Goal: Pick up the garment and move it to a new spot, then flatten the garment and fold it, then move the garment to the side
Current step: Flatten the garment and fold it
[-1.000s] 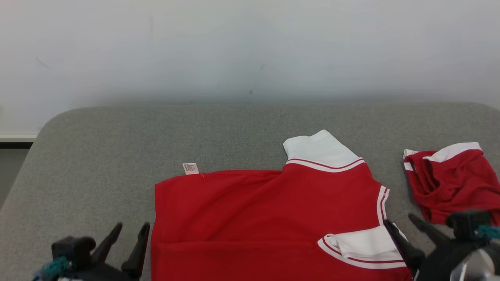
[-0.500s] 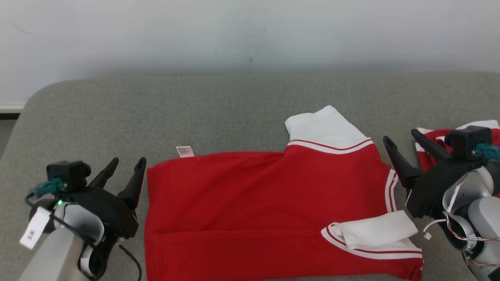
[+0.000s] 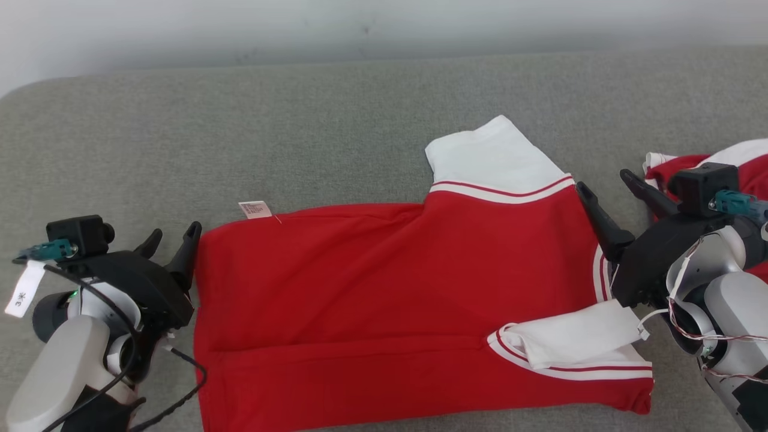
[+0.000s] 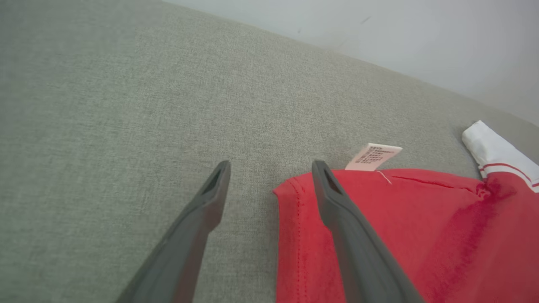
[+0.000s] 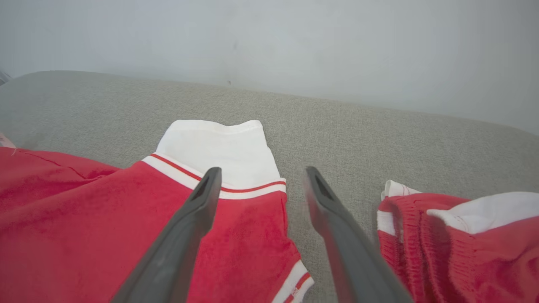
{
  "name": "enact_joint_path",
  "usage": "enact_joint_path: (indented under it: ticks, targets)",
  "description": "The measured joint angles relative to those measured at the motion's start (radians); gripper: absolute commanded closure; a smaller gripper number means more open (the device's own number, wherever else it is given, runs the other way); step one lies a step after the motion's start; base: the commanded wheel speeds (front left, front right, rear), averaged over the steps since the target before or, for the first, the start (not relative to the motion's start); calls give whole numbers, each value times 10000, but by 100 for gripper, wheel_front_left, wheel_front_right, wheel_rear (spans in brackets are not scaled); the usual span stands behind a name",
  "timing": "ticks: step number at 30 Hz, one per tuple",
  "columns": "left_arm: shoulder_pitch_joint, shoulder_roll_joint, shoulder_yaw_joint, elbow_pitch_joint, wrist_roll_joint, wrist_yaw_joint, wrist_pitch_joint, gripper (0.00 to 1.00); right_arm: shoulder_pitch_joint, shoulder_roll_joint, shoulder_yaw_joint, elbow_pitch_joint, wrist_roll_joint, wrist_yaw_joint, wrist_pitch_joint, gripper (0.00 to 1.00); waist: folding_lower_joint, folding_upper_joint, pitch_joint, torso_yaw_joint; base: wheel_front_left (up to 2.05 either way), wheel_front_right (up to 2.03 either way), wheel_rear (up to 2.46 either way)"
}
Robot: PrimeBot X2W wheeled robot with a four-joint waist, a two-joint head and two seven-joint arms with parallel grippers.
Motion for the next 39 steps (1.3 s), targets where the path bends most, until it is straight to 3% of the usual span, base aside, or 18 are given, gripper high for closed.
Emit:
enact_joint_path:
  ticks: [18, 19, 20, 23, 32, 39]
  targets:
    - [-1229, -458, -299, 2127, -341, -247, 627, 0, -370, 203, 115, 953, -303, 184, -520, 0, -2, 0, 444, -275, 0, 0, 0]
    - [-1266, -514, -303, 2305, -374, -249, 698, 33, -371, 215, 153, 1070, -305, 207, -531, 0, -2, 0, 424, -257, 0, 0, 0]
    - [-1308, -537, -309, 2374, -374, -249, 698, 52, -371, 215, 163, 1110, -313, 209, -537, 0, -2, 0, 415, -248, 0, 0, 0]
    - [-1406, -600, -332, 2592, -407, -249, 849, 97, -383, 221, 173, 1185, -349, 267, -608, 0, -2, 0, 394, -215, 0, 0, 0]
    - [-1644, -823, -458, 2692, -545, -255, 771, 100, -1279, 322, 209, 1490, -364, 399, -575, 0, -2, 0, 466, 1, 0, 0, 0]
    - [-2130, -1429, -861, 2474, -426, -259, 265, 100, -3072, 644, 531, 2932, -527, 614, 332, 0, -1, 0, 685, 451, 0, 0, 0]
